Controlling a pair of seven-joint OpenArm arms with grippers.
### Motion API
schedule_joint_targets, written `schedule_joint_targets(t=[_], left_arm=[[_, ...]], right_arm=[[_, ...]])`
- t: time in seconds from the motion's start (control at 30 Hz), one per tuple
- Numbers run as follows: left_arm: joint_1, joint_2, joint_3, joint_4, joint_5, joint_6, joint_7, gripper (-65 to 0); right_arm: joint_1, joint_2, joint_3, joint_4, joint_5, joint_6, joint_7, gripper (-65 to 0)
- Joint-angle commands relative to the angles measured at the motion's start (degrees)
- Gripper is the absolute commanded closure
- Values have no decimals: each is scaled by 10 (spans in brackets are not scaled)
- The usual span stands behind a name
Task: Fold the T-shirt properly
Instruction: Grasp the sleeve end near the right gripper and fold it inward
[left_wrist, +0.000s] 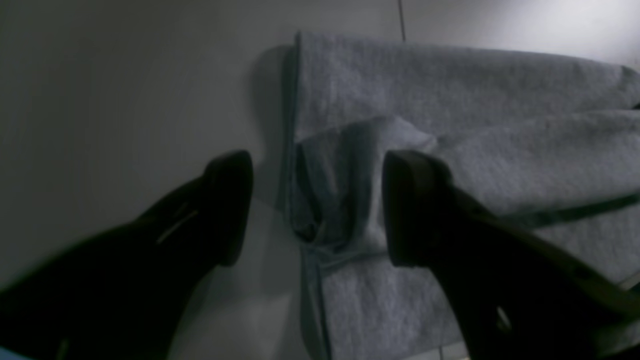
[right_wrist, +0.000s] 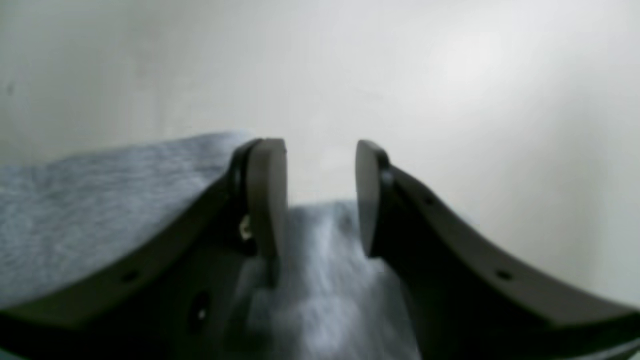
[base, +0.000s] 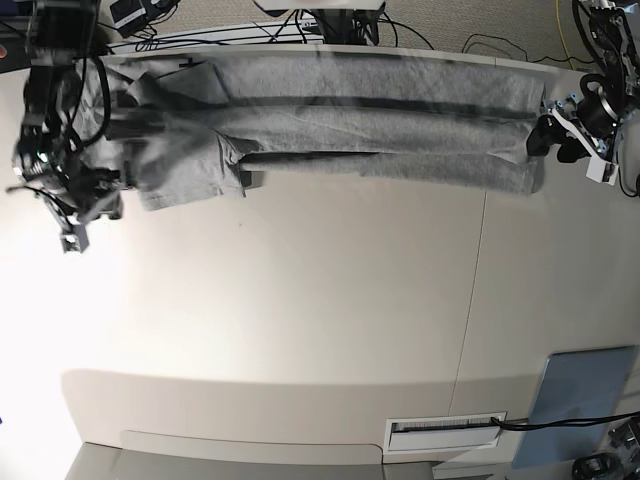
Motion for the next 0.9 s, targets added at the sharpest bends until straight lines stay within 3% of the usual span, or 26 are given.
schedule_joint_targets(t=[0.0, 0.27, 0.4, 0.5, 0.67, 0.87], left_arm=[[-2, -12, -5, 9, -8, -2, -11, -410], [-2, -12, -5, 9, -8, -2, -11, -410], [-2, -12, -5, 9, -8, -2, -11, -410], [-2, -12, -5, 9, -8, -2, -11, -410], [-2, -12, -5, 9, -8, -2, -11, -410], [-2, -9, -5, 9, -8, -2, -11, -410]], right_arm=[[18, 11, -11, -8, 4, 0, 2, -228], [48, 11, -99, -70, 11, 11, -35, -220], [48, 11, -110, -69, 10, 40, -31, -27], [47, 11, -105, -51, 5, 39, -25, 0], [4, 16, -89, 101, -40, 38, -24, 0], [-127, 16, -88, 318, -85, 32, -24, 0]])
